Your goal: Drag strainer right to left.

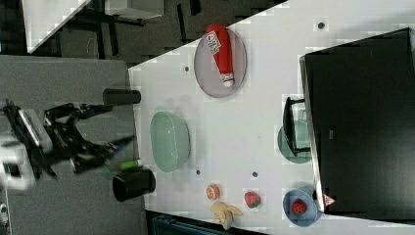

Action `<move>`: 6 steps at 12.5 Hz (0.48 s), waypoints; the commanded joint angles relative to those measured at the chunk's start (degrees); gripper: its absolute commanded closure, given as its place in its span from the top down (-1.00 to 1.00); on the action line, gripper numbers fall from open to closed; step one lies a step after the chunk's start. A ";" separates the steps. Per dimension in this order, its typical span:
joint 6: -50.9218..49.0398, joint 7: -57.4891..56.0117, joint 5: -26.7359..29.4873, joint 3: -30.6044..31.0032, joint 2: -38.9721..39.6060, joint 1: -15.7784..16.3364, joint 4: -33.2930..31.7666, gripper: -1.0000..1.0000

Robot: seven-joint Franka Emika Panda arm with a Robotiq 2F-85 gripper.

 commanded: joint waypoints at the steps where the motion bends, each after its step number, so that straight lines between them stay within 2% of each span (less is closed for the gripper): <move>1: -3.85 -9.59 1.35 -1.74 4.00 0.47 -3.07 1.00; 6: -3.99 -9.59 1.35 -2.63 4.91 0.45 -3.07 1.00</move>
